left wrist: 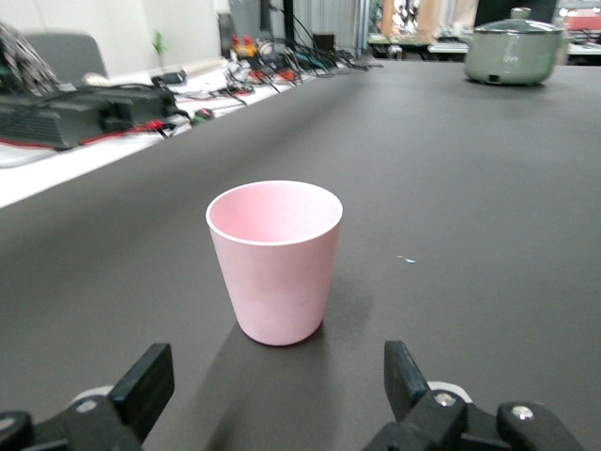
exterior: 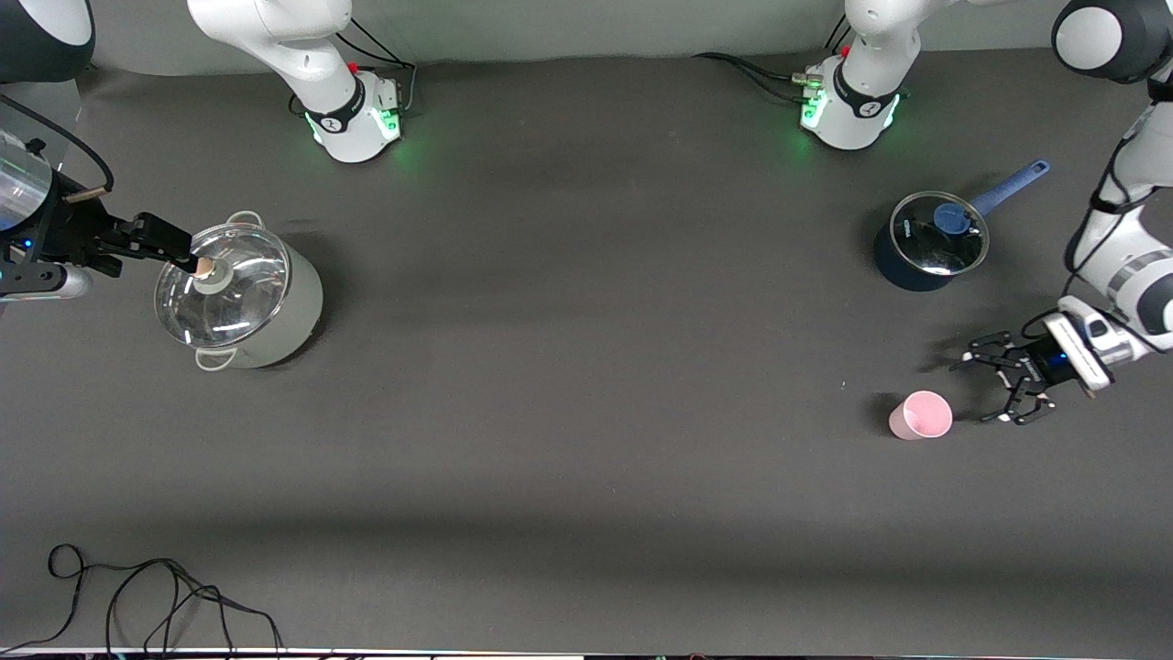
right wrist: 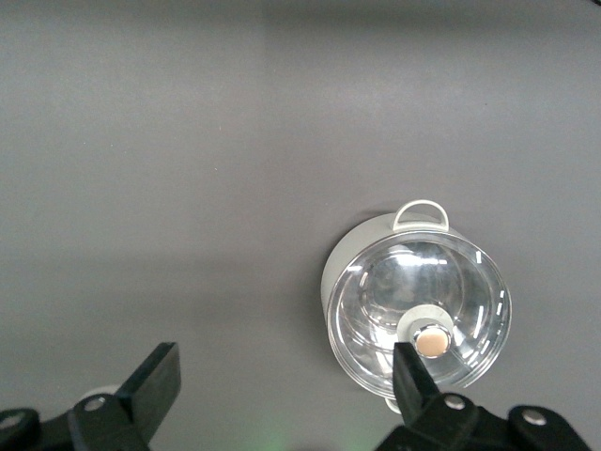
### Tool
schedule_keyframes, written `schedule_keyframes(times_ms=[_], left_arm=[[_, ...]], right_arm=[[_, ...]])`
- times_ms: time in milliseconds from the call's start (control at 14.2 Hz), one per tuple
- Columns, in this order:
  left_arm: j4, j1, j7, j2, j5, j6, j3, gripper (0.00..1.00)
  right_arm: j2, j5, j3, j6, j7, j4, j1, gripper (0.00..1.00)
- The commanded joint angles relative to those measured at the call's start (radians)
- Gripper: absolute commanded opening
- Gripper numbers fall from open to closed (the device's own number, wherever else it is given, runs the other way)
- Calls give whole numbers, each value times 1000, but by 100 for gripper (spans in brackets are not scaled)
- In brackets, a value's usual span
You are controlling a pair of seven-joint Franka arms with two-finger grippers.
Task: Transfer pink cup from left to right arm
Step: 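Move the left gripper down to the pink cup, then close the left gripper around the pink cup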
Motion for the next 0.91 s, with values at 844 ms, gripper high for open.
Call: schedule_keyframes(times_ms=[844], left_arm=[[-46, -94, 105, 63, -250, 93, -52, 99]], right_arm=[[-9, 9, -4, -8, 7, -4, 4, 100]])
